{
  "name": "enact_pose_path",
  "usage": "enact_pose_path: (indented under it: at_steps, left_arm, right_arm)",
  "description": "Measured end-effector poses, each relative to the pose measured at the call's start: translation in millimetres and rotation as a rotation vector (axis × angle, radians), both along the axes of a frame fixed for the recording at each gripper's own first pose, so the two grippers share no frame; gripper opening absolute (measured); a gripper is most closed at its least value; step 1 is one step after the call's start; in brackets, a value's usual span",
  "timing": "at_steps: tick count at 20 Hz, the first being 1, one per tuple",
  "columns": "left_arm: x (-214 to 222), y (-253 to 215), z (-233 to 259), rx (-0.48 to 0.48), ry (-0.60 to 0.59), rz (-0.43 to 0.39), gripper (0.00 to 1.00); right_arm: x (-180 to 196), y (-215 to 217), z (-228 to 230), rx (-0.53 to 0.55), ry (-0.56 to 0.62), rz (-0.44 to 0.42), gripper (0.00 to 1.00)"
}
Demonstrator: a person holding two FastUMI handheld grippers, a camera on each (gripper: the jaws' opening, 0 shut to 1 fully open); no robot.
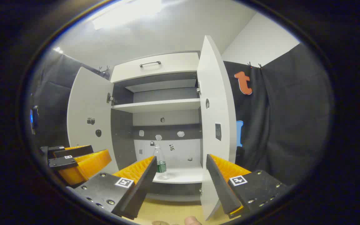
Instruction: Grasp the bottle in the cabinet with the left hand and place it on the coaster, then close the right door with the right hand and the left door with the left hand.
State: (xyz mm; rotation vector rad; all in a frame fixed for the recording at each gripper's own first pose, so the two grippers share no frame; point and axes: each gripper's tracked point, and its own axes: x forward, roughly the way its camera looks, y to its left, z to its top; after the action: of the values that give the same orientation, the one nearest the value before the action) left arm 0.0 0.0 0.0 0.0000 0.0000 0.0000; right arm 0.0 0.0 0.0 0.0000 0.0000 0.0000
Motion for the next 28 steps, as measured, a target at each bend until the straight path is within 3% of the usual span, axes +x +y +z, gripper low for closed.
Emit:
enact_pose_path:
  at_steps: [4,5,15,16,28]
  left_arm:
    - [8,-4,0,-0.005,-0.007,0.004,0.96]
    - [10,-7,-2,-0.008,-0.004,0.004,0.96]
    - [27,-26,-18,-0.028,0.063,-0.040,0.96]
    - [28,-27,-18,-0.029,0.064,-0.046,0.96]
    - [41,-36,-29,-0.014,0.107,-0.086,0.96]
  right_arm:
    - [2,-6,7,-0.009,-0.014,0.003,0.92]
    - [2,-8,8,-0.011,-0.015,0.003,0.95]
    - [-5,-26,10,-0.022,-0.028,-0.030,0.92]
    - [-6,-26,11,-0.021,-0.030,-0.032,0.96]
    - [-6,-33,12,-0.020,-0.018,-0.057,0.95]
